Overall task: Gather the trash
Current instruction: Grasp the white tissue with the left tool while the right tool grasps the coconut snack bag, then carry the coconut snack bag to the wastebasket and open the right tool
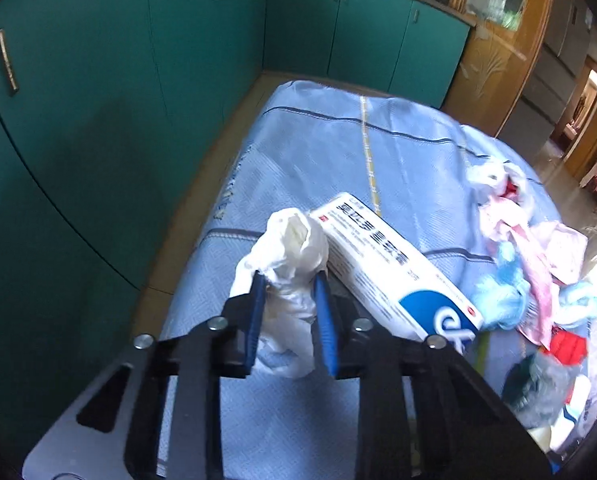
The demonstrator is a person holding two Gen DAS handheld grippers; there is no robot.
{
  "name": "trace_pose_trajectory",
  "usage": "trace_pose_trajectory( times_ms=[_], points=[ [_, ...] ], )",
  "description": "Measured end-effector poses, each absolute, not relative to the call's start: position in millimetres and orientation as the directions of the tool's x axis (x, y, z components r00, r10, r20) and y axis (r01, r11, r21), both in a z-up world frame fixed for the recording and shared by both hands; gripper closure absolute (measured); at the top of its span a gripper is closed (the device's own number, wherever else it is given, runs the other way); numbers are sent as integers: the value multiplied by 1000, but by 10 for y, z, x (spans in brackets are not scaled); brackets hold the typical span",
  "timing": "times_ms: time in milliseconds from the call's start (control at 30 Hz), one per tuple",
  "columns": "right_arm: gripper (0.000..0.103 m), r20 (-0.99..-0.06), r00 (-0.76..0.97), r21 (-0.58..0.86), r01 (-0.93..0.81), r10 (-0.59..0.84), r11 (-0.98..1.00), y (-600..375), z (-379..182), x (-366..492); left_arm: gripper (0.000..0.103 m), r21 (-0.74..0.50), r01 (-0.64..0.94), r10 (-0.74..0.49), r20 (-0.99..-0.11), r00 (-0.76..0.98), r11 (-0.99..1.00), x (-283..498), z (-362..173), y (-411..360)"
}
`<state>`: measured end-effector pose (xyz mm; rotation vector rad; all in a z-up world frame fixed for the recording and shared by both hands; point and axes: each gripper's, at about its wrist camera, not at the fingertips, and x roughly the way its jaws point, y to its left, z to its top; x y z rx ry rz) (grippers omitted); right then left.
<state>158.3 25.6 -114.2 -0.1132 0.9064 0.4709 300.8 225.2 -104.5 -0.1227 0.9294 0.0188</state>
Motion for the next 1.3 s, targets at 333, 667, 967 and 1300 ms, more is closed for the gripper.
trace_pose_trajectory(
  times_ms=[333, 667, 967, 1300],
  points=[
    [18, -807, 489, 92, -449, 331, 889, 511, -1318, 1650, 85, -181, -15, -134, -775, 618, 983, 2083, -988, 2096],
    [62, -757, 519, 171, -429, 397, 887, 306, -1152, 1585, 86, -145, -36, -81, -721, 688, 989, 1490, -811, 2141],
    [63, -666, 658, 117, -374, 352, 920, -16, -765, 1506, 86, -132, -72, -37, -676, 736, 989, 1141, -646, 1972],
    [63, -569, 813, 11, -147, 127, 989, -928, -380, 1501, 86, -55, -8, -27, -612, 791, 998, 867, -351, 1395]
  ],
)
